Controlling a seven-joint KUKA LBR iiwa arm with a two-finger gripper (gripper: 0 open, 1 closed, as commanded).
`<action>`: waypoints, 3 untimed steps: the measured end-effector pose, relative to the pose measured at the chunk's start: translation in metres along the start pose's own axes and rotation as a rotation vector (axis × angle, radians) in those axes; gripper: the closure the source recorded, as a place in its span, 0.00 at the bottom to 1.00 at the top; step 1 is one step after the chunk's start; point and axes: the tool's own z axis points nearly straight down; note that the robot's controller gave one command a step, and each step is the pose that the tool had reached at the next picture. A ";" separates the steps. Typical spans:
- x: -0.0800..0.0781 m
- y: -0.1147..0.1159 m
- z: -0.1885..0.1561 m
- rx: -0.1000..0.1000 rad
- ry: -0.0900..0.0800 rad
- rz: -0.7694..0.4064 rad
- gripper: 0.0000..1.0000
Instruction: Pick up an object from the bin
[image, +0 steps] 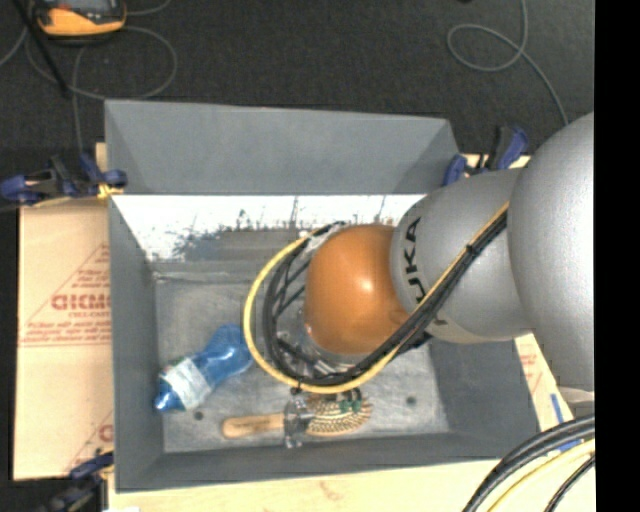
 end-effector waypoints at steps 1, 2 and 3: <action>0.005 0.032 0.041 -0.002 -0.011 -0.259 1.00; 0.005 0.032 0.041 -0.002 -0.011 -0.257 1.00; -0.005 0.038 -0.109 -0.001 -0.007 -0.213 1.00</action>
Offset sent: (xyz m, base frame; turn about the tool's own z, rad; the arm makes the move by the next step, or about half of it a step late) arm 0.0000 0.0000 0.0000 0.0000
